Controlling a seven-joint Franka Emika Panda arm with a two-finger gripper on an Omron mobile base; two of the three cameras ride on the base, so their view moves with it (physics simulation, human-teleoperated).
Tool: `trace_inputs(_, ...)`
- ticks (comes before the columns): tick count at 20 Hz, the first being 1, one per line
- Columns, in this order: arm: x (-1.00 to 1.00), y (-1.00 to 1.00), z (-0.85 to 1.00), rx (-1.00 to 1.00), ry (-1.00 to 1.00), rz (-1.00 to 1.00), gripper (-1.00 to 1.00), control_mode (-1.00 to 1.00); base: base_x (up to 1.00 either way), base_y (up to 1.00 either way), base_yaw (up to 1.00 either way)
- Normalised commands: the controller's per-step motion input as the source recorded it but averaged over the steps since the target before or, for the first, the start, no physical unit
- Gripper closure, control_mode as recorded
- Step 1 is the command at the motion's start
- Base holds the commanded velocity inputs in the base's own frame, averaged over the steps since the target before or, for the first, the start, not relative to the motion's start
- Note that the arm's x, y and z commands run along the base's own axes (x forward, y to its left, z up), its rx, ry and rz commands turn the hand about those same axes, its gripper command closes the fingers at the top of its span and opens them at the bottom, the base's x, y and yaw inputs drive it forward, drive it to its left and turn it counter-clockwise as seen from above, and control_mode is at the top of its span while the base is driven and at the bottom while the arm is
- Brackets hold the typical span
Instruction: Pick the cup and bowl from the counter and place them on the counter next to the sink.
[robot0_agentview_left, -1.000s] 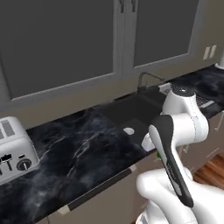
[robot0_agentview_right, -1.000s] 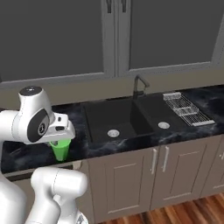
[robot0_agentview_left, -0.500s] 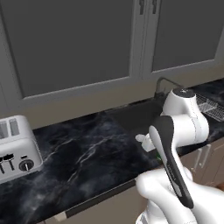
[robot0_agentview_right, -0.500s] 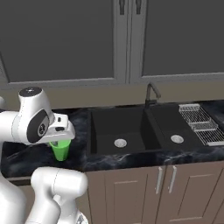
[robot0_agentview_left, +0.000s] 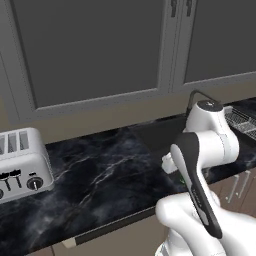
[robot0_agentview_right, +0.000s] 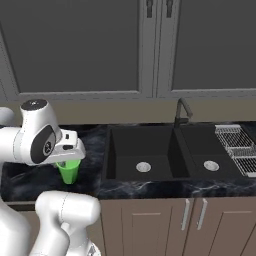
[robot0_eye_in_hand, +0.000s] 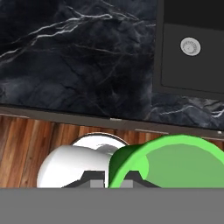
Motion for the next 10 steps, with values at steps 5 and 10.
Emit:
trace_inputs(5, 0.0, 0.0, 0.0, 0.0, 0.0, 0.0, 1.0, 1.0, 0.0, 0.0, 0.0)
trace_inputs(10, 0.0, 0.0, 0.0, 0.0, 0.0, 0.0, 1.0, 1.0, 0.0, 0.0, 0.0)
